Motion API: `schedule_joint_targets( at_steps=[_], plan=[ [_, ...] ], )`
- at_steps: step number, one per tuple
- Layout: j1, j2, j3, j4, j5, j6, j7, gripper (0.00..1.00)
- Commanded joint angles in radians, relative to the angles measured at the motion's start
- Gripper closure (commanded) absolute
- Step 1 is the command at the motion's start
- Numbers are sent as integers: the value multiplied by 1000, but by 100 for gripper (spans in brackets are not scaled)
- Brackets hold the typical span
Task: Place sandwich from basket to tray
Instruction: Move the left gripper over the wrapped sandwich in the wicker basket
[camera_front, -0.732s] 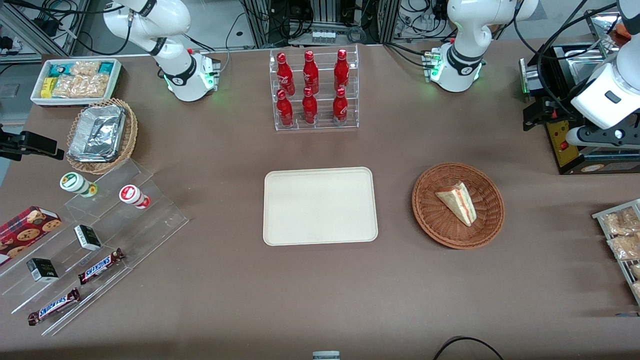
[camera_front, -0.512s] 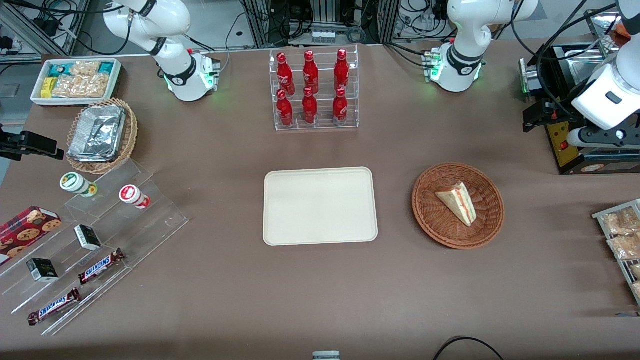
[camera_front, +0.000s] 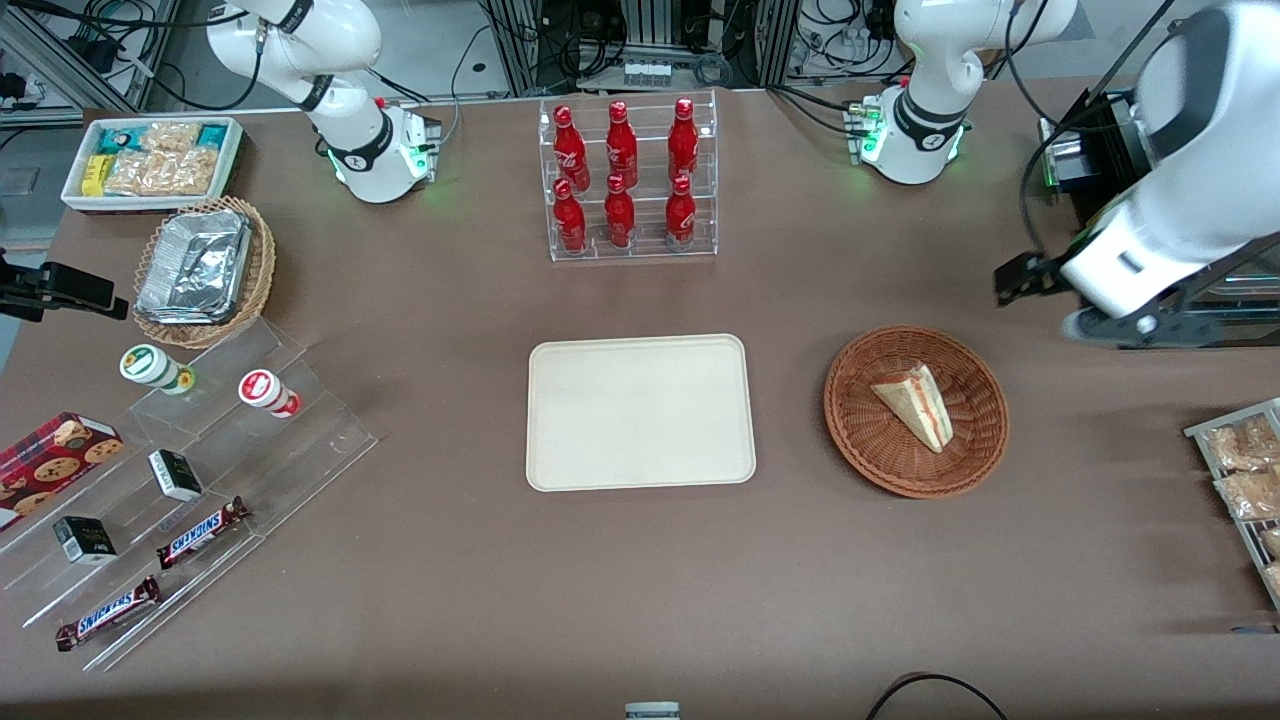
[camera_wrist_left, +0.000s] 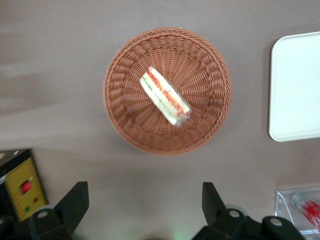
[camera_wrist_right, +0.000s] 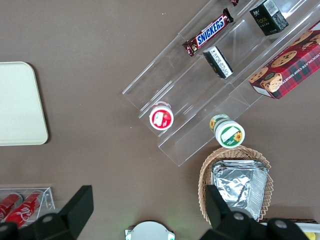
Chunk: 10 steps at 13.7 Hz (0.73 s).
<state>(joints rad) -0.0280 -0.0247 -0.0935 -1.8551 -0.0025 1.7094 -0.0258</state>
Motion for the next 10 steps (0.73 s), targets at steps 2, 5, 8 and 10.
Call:
schedule_joint_targets(
  at_steps=[2, 5, 8, 10],
  plan=[
    [-7, -47, 3, -211, -10, 214, -17, 0],
    [-7, -47, 3, -337, -10, 392, -19, 0],
    [-9, -35, 3, -404, -10, 495, -23, 0],
    [-13, -35, 3, -455, -10, 574, -63, 0]
  ],
)
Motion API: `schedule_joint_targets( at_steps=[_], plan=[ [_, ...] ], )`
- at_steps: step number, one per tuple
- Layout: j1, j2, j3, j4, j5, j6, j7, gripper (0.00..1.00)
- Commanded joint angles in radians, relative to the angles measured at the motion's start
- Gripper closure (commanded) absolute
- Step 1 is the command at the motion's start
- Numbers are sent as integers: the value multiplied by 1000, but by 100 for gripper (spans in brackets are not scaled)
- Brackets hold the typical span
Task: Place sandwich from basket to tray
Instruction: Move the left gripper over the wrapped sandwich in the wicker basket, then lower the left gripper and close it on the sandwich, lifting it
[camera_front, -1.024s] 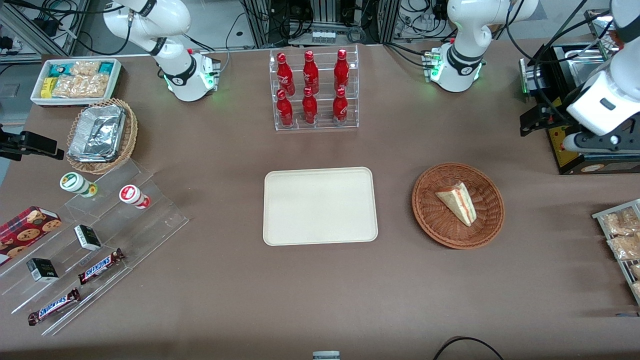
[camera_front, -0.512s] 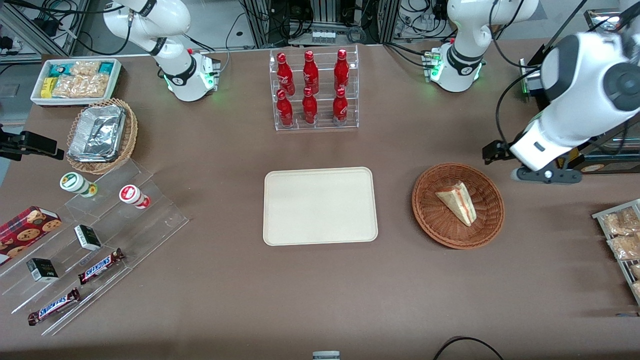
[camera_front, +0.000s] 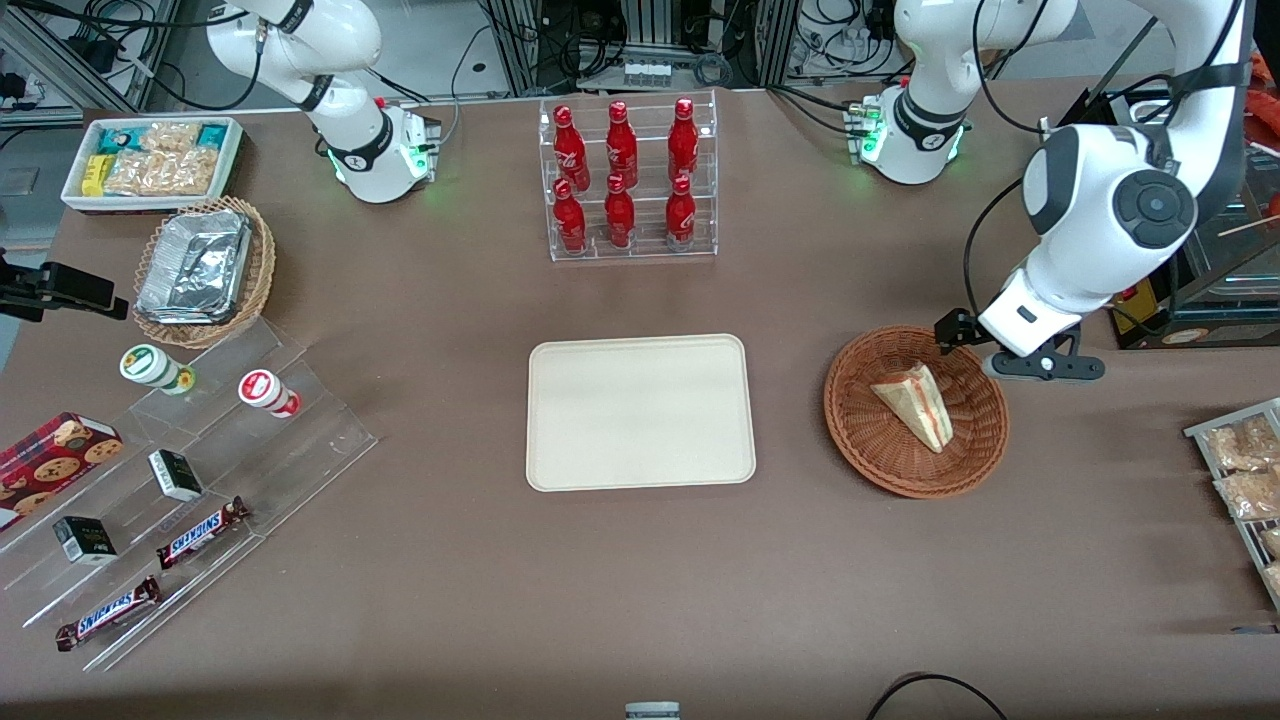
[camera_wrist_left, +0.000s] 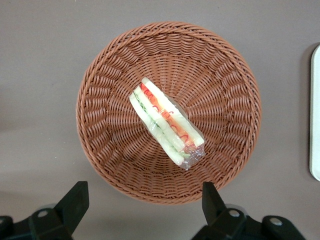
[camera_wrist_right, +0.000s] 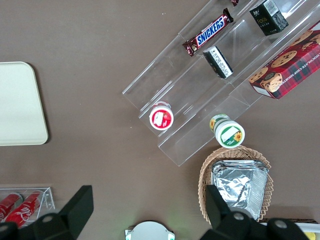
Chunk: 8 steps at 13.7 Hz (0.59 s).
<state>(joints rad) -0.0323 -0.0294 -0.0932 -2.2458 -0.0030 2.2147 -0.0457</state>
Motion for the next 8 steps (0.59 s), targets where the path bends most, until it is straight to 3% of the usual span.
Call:
schedule_joint_targets(
  at_steps=[1, 8],
  plan=[
    [-11, -33, 3, -92, -9, 115, -98, 0],
    [-58, 11, 1, -116, -9, 245, -802, 0]
  ],
)
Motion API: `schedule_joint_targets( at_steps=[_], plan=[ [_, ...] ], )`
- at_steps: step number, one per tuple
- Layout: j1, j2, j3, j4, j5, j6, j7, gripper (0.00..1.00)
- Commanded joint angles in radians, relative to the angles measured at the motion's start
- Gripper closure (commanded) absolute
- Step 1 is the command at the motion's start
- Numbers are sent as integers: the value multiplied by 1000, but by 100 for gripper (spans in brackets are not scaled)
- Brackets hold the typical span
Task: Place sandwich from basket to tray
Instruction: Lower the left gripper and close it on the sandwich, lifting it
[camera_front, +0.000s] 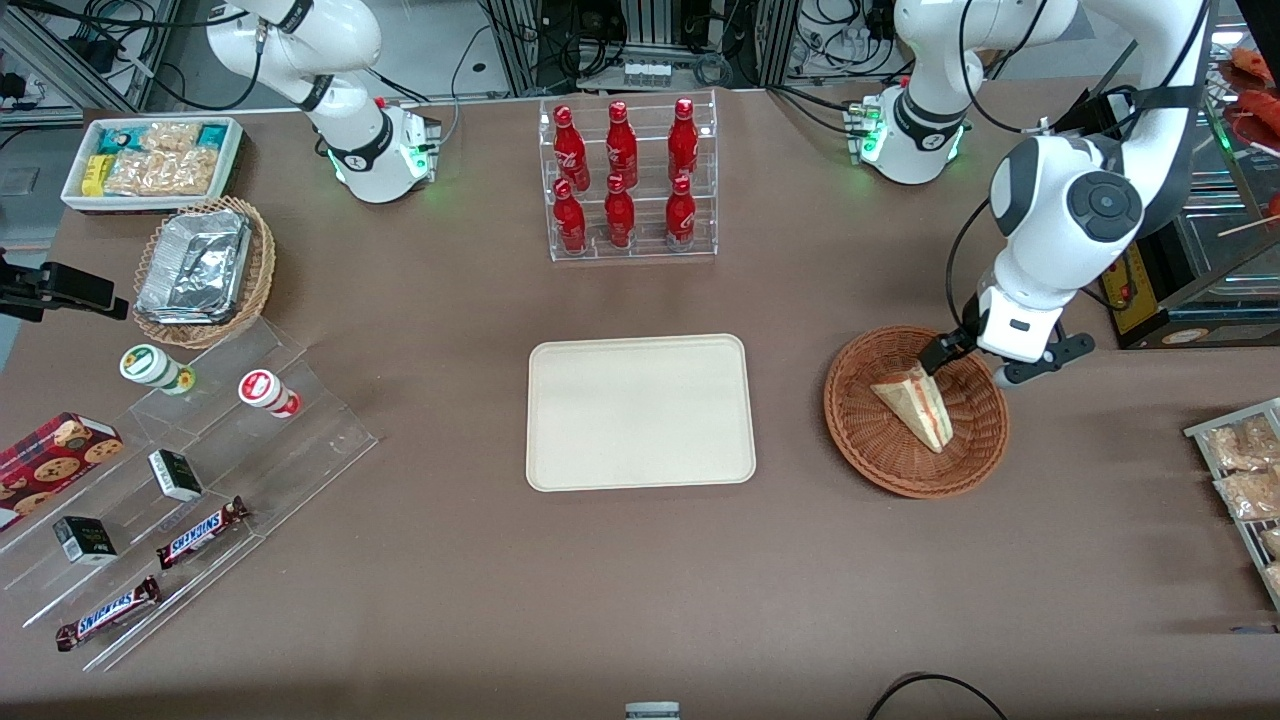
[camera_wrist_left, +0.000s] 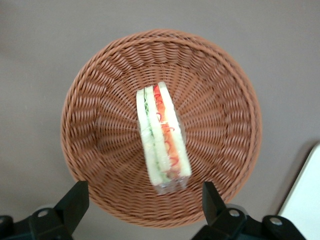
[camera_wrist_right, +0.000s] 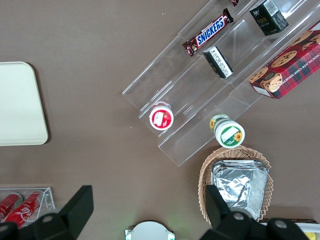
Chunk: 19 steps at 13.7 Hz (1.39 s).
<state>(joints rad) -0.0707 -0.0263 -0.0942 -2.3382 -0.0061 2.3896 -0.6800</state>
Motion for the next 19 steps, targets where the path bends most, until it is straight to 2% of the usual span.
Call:
schedule_joint_targets(
  at_steps=[1, 4, 16, 17, 18, 19],
  plan=[
    [-27, 22, 2, -27, -6, 95, -237, 0],
    [-31, 68, 2, -21, -6, 121, -375, 0],
    [-31, 227, 4, -13, 3, 238, -375, 0],
    [-31, 227, 4, -15, 3, 234, -374, 7],
    [-31, 226, 2, -15, 3, 229, -380, 37],
    [-31, 224, 4, -15, 3, 226, -377, 76]
  ],
)
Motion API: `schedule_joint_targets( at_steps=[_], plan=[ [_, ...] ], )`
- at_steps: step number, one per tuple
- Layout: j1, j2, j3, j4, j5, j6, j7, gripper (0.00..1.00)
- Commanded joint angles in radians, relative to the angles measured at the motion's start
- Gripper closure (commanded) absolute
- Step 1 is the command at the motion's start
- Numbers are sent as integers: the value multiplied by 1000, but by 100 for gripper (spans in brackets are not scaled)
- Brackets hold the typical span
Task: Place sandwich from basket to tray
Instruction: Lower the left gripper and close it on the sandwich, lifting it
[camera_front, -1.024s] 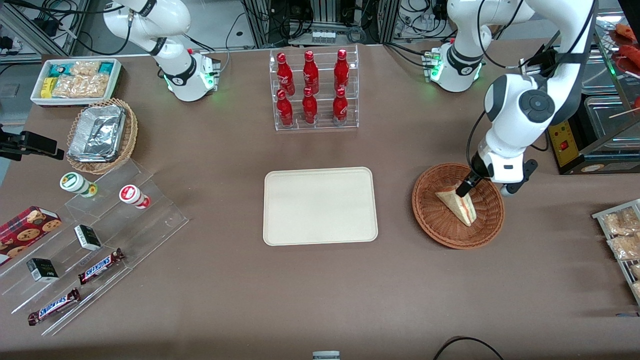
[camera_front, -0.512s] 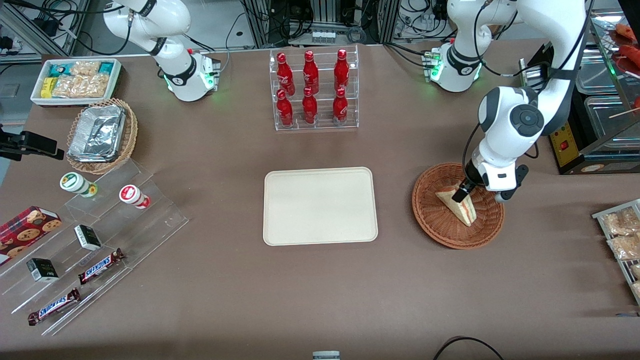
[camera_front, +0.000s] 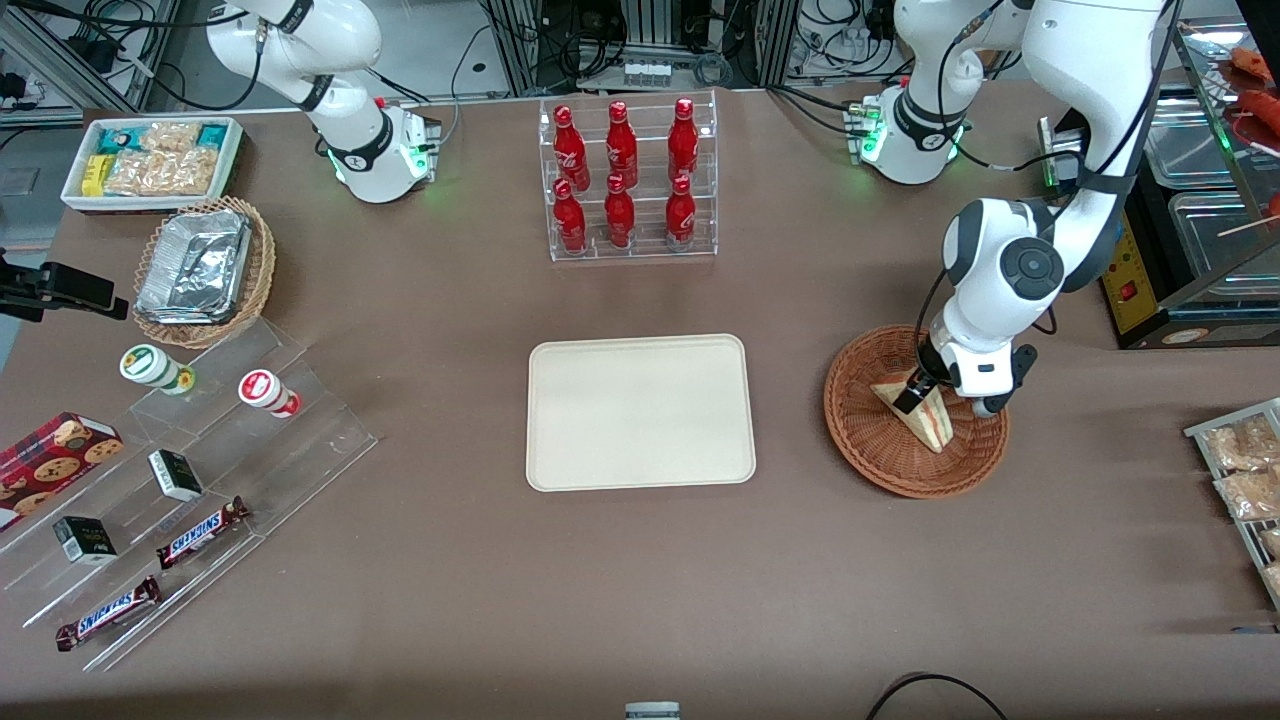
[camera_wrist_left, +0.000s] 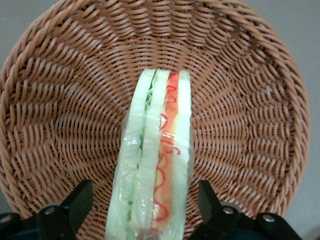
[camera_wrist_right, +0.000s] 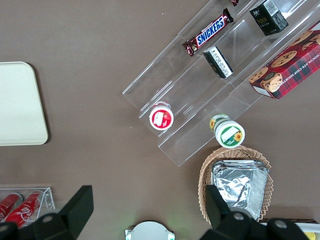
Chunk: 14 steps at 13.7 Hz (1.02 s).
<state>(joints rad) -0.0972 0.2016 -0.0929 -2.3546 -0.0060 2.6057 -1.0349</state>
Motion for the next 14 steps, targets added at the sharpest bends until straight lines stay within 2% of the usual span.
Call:
schedule_joint_targets(
  at_steps=[1, 4, 8, 11, 14],
  plan=[
    [-4, -8, 2, 3, 3, 5, -13, 100],
    [-4, -34, 1, 38, 3, -51, -7, 100],
    [-12, -15, -33, 225, 15, -286, 2, 100],
    [-55, 21, -39, 372, 21, -436, 79, 100],
    [-122, 73, -42, 475, 20, -492, 139, 100]
  ],
)
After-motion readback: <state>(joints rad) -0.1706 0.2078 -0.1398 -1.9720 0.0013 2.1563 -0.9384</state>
